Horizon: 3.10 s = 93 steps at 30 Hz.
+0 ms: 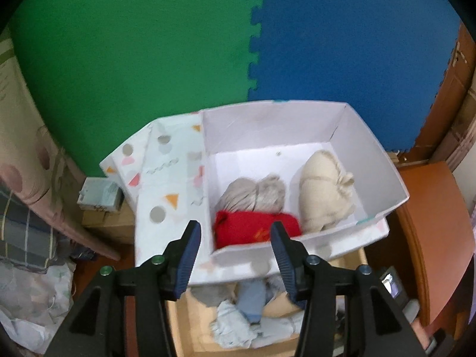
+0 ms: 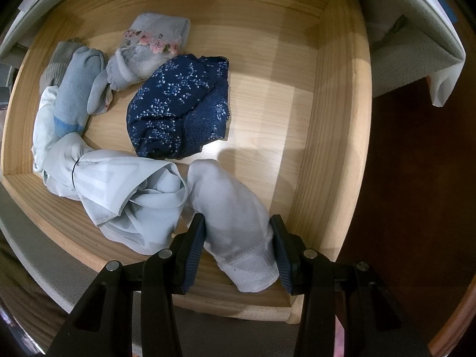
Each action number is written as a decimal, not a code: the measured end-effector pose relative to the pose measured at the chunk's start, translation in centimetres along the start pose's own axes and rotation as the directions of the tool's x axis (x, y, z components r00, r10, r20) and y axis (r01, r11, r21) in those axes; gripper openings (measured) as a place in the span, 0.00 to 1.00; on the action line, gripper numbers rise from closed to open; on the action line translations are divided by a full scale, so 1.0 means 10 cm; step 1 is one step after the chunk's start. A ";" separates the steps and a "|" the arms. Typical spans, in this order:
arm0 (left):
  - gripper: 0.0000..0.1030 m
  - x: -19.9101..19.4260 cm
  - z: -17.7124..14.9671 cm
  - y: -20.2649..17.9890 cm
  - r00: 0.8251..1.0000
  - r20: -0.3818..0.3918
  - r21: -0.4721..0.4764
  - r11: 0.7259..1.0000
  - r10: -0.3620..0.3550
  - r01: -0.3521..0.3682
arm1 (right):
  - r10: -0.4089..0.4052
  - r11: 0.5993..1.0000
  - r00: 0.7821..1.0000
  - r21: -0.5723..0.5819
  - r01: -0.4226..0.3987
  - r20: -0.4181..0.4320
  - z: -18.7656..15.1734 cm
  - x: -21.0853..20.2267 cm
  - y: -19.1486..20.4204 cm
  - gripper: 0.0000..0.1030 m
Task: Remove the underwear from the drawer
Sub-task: 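Close the right tool on the white rolled sock while the left tool returns over the drawer, then carry the white rolled sock with the right tool into the white box and release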
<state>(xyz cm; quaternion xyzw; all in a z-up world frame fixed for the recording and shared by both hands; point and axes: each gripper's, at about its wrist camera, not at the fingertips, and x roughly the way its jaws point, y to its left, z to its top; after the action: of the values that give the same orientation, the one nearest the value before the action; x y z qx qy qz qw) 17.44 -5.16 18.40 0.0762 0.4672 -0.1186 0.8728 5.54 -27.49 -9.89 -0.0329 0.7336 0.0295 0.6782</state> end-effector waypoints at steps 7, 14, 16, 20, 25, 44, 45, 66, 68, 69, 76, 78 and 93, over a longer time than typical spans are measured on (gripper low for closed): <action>0.48 0.02 -0.53 0.35 0.998 -0.044 -0.030 0.999 0.035 -0.036 | 0.005 1.000 1.000 0.004 -0.005 0.011 -0.01 0.01 0.00 0.39; 0.48 0.34 -1.21 0.59 0.988 -0.126 -0.094 0.991 0.086 -0.098 | -0.029 1.000 0.998 -0.008 0.029 0.054 -0.07 -0.08 0.05 0.39; 0.48 0.48 -1.40 0.64 0.983 -0.169 -0.121 0.988 0.073 -0.095 | -0.031 1.000 0.997 -0.002 0.031 0.068 -0.09 -0.11 0.05 0.38; 0.48 0.67 -1.66 0.65 0.977 -0.203 -0.145 0.984 0.071 -0.102 | -0.030 0.999 0.994 0.028 0.027 0.102 -0.11 -0.20 0.02 0.38; 0.48 0.86 -1.88 0.62 0.969 -0.240 -0.162 0.981 0.062 -0.103 | -0.036 0.998 0.990 0.065 0.027 0.138 -0.15 -0.30 -0.03 0.36; 0.48 0.99 -2.11 0.55 0.965 -0.241 -0.147 0.979 0.101 -0.139 | -0.033 0.996 0.963 0.094 0.008 0.266 -0.28 -1.08 -0.10 0.36; 0.48 0.98 -2.11 0.55 0.965 -0.239 -0.146 0.979 0.104 -0.142 | -0.032 0.995 0.960 0.095 0.006 0.279 -0.27 -1.15 -0.10 0.36; 0.48 0.94 -2.13 0.65 0.971 -0.228 -0.192 0.974 0.077 -0.122 | -0.088 0.996 0.841 0.076 0.056 0.534 0.12 -3.01 -0.02 0.36; 0.48 0.94 -2.13 0.66 0.970 -0.229 -0.195 0.973 0.077 -0.123 | -0.109 0.994 0.839 0.084 0.075 0.534 0.24 -3.02 -0.02 0.36; 0.48 0.94 -2.13 0.66 0.971 -0.228 -0.196 0.973 0.078 -0.124 | -0.118 0.993 0.842 0.089 0.083 0.527 0.32 -3.00 -0.02 0.36; 0.48 0.93 -2.14 0.66 0.971 -0.220 -0.199 0.970 0.093 -0.138 | -0.162 0.986 0.859 0.122 0.116 0.486 0.71 -2.79 -0.02 0.36; 0.48 0.93 -2.14 0.66 0.971 -0.221 -0.198 0.971 0.092 -0.137 | -0.163 0.985 0.867 0.127 0.117 0.472 0.81 -2.71 -0.01 0.36; 0.48 0.93 -2.13 0.65 0.969 -0.228 -0.188 0.973 0.091 -0.135 | -0.176 0.982 0.890 0.140 0.128 0.420 1.11 -2.44 -0.01 0.44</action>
<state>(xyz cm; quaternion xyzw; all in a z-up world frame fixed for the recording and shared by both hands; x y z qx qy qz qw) 7.21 5.05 -0.96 0.0261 0.5645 -0.0111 0.8249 18.47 -26.42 13.60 -0.0461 0.5615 -0.0570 0.8242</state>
